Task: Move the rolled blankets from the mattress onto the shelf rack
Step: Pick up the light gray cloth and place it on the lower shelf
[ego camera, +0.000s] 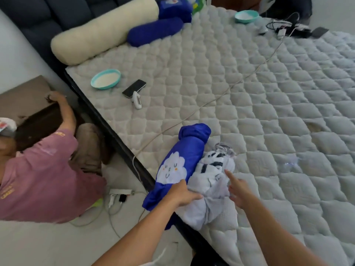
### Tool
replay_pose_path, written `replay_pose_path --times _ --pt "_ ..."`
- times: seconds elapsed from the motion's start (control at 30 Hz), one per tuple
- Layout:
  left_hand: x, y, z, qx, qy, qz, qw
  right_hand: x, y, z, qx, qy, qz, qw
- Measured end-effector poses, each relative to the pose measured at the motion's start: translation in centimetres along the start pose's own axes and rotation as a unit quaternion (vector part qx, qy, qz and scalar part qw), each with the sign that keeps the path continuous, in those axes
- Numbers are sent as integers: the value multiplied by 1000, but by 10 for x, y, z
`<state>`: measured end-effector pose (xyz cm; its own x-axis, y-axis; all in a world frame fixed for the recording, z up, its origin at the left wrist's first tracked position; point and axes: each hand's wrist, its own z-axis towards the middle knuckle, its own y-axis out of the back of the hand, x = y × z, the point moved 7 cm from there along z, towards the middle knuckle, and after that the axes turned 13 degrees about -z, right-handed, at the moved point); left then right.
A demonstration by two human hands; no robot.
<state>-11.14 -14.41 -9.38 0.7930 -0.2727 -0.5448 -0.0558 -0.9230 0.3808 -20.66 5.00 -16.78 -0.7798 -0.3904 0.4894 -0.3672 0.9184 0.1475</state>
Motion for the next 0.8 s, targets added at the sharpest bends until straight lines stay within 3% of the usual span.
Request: replay_pose_path --times 0.13,0.23,0.57,0.8 --pt "7 -5 14 38 104 -58 992 25 -19 18 32 -10 -42 999" --pt "12 -6 16 49 138 -66 987 30 -30 24 36 -21 -54 998" --pt "20 -11 9 50 70 -72 994 15 -31 20 36 -2 71 997" --pt "36 15 -42 55 6 -121 991 28 -44 -69 -45 135 118 983"
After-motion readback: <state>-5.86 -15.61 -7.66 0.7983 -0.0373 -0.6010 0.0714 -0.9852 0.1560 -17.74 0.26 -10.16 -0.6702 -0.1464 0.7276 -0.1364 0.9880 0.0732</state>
